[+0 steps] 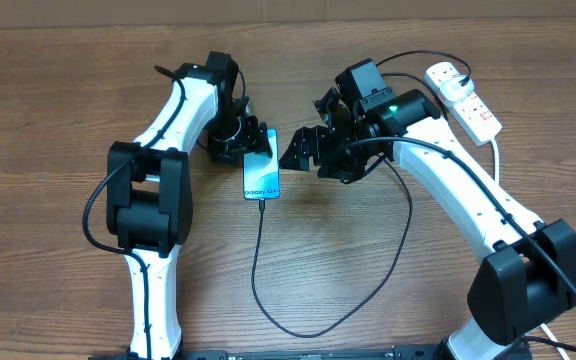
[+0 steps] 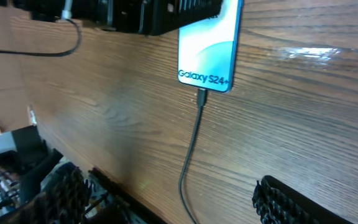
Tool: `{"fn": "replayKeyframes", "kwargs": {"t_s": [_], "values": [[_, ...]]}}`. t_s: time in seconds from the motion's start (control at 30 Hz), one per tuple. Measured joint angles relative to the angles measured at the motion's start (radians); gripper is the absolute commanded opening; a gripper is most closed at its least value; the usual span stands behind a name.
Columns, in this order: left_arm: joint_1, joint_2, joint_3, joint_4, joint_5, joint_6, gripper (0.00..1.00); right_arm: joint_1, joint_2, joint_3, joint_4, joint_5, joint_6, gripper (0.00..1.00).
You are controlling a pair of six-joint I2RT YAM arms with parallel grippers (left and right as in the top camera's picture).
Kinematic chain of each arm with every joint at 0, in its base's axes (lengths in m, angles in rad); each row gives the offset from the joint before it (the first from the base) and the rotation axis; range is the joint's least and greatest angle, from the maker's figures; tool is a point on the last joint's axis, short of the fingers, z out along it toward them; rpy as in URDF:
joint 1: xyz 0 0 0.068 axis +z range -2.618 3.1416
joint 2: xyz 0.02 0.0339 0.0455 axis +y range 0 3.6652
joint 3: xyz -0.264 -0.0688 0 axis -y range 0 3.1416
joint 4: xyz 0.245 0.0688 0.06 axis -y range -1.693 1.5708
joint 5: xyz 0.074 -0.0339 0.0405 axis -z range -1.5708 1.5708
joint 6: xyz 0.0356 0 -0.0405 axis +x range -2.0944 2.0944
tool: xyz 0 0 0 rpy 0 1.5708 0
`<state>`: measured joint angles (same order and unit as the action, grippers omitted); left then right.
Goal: Plug charger to phone and switch on socket
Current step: 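Set the phone flat on the table and open both grippers, then raise the left arm and move the right gripper to the power strip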
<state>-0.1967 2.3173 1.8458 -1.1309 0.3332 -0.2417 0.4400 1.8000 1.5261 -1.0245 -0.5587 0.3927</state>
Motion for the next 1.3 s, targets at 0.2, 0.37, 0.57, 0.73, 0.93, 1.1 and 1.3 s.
{"fn": "replayKeyframes", "kwargs": {"t_s": [0.2, 0.37, 0.57, 0.73, 0.93, 1.1, 1.3], "values": [[0.000, -0.005, 0.010, -0.010, -0.047, 0.004, 0.97, 0.000, 0.000, 0.000, -0.018, 0.046, 0.000, 0.86], [0.000, -0.065, 0.010, -0.013, -0.078, 0.004, 1.00, -0.002, 0.000, 0.000, -0.046, 0.097, 0.000, 0.86], [0.000, -0.329, 0.014, 0.005, -0.153, 0.004, 1.00, -0.076, 0.000, 0.016, -0.160, 0.201, -0.001, 0.86], [0.000, -0.546, 0.040, 0.010, -0.218, 0.005, 1.00, -0.218, 0.000, 0.124, -0.218, 0.378, -0.002, 0.87], [0.000, -0.621, 0.046, -0.007, -0.241, 0.004, 1.00, -0.389, 0.000, 0.230, -0.054, 0.513, -0.067, 0.86], [0.000, -0.601, 0.045, -0.022, -0.248, 0.005, 1.00, -0.495, 0.000, 0.233, 0.079, 0.643, -0.117, 0.83], [0.000, -0.599, 0.045, -0.022, -0.249, 0.004, 1.00, -0.609, 0.004, 0.224, 0.184, 0.710, -0.133, 0.90]]}}
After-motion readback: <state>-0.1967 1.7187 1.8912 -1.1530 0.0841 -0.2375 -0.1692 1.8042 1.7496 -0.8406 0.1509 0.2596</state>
